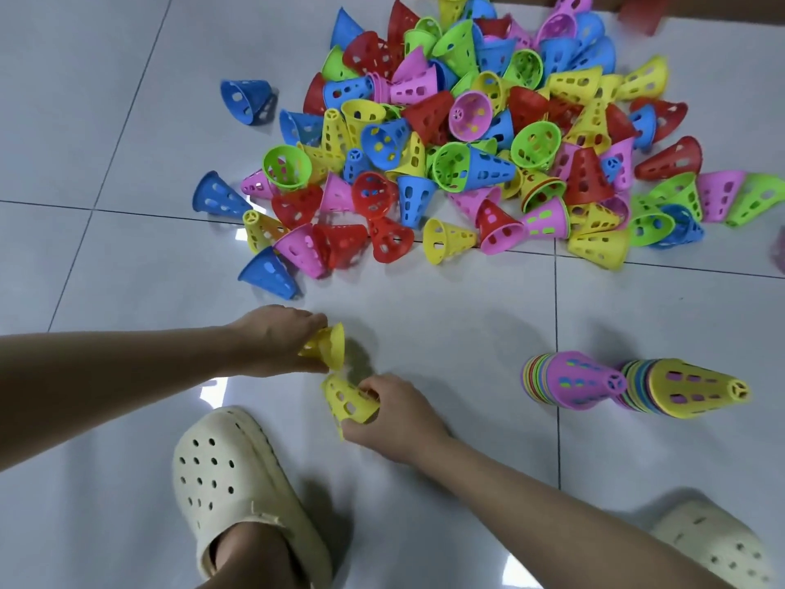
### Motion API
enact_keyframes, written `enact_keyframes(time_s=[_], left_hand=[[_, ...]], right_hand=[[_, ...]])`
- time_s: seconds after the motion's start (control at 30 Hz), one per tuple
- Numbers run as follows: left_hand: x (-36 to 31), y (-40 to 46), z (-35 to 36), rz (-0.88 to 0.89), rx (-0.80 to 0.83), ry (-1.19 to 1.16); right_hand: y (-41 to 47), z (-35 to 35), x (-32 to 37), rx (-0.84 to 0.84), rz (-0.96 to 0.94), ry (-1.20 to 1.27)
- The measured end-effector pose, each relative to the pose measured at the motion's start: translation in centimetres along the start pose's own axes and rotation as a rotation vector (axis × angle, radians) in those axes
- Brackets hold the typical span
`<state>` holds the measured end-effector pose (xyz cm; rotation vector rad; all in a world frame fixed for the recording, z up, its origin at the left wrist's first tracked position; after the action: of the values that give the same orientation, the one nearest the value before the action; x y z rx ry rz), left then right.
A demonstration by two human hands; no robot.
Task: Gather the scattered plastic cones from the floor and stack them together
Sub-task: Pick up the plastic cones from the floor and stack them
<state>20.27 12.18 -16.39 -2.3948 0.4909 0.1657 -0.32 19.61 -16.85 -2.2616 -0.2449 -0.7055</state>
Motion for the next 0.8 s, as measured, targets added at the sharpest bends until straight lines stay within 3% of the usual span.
enact_keyframes(time_s=[0.07, 0.2, 0.3, 0.4, 0.57, 0.67, 0.8], left_hand=[[0.0, 0.3, -1.2, -0.025, -0.047, -0.016], [-0.8, 1.0, -4.3, -0.085, -0.123, -0.101], [-2.8, 1.4, -7.9, -0.029, -0.222, -0.153], [-4.9, 1.9, -12.7, 0.009, -0.337, -0.241], [-9.0, 2.0, -18.4, 0.077, -0.499, -0.443], [-13.1, 1.7, -19.4, 0.147, -0.491, -0.459], [-20.3, 1.6, -18.8, 0.336, -0.364, -0.423]], right_hand=[[0.4, -1.6, -0.6, -0.021, 0.016, 0.097], [0.9, -4.9, -1.2, 0.091, 0.066, 0.396], [0.1, -8.0, -0.2, 0.142, 0.061, 0.7], [-1.6, -12.0, 0.5, 0.18, 0.023, 0.842], [-6.1, -19.5, -1.2, 0.189, -0.049, 0.781], [-9.5, -24.1, -3.5, 0.016, -0.063, 0.568], [-14.0, -29.0, -8.5, -0.258, -0.028, 0.405]])
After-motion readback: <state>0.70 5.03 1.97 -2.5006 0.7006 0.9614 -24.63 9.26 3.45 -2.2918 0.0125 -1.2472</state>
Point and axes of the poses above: each hand's wrist, its own y-axis towards the middle knuckle, its own z-axis out of the palm, x = y × z, the point moved 3 cm from there along y, towards the middle knuckle, and after that the axes turned 9 degrees about -y, right-handed, at the moved point
